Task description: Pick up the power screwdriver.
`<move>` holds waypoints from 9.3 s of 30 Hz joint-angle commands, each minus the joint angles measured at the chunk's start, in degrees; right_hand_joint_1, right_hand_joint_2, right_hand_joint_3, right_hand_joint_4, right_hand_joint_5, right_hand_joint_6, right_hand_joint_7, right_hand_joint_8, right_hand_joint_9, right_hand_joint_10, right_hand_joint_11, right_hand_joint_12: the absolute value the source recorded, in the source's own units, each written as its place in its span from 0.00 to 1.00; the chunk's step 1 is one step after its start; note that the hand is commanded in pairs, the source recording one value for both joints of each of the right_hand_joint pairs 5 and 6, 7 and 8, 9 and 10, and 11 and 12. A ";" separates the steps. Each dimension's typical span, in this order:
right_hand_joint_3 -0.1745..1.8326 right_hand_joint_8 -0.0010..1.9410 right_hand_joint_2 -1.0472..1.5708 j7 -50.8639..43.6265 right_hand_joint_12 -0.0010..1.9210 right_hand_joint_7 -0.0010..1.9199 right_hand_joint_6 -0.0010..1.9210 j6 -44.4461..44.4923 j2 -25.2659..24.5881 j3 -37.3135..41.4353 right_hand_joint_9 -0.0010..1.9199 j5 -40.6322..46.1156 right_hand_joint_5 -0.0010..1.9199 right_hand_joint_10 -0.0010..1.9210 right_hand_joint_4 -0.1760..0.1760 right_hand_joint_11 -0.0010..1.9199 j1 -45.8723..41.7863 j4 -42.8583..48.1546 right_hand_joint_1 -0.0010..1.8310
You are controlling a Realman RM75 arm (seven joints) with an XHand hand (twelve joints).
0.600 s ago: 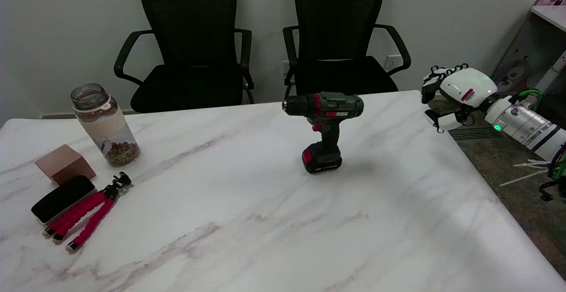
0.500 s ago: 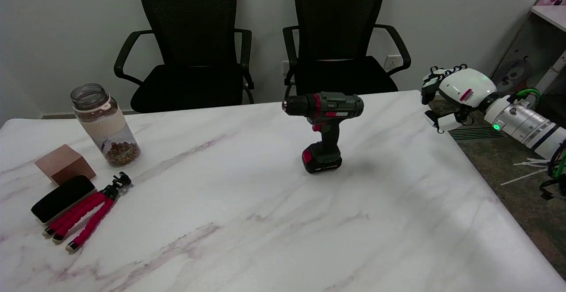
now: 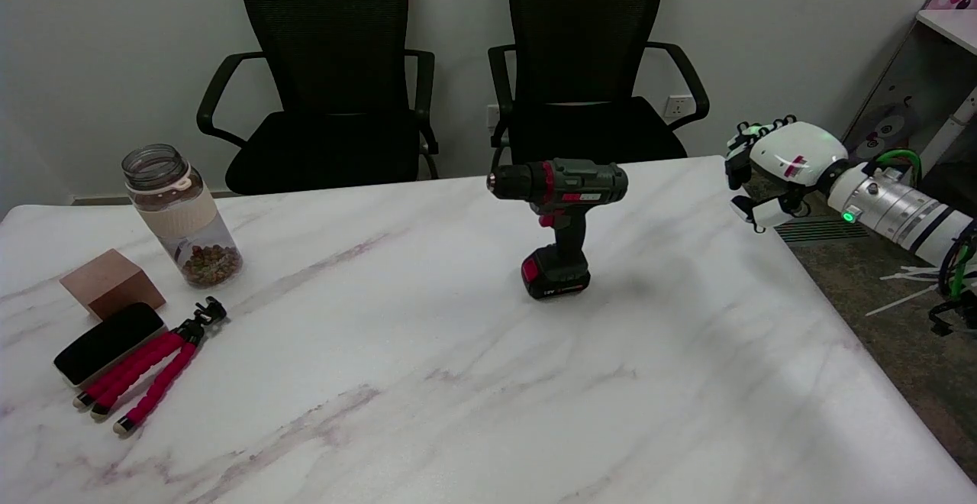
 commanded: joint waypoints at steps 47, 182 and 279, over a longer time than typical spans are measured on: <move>0.58 0.25 0.39 29.51 0.32 0.25 0.25 10.00 0.82 -0.51 0.25 12.87 0.25 0.25 0.54 0.32 -2.75 -10.94 0.47; 0.56 0.27 0.28 42.18 0.26 0.27 0.27 4.08 -33.74 -8.43 0.20 26.07 0.27 0.20 1.00 0.26 1.62 -4.27 0.47; 0.57 0.34 0.40 57.12 0.24 0.35 0.35 3.56 -34.86 -9.92 0.22 25.98 0.35 0.22 1.00 0.24 1.18 -5.76 0.50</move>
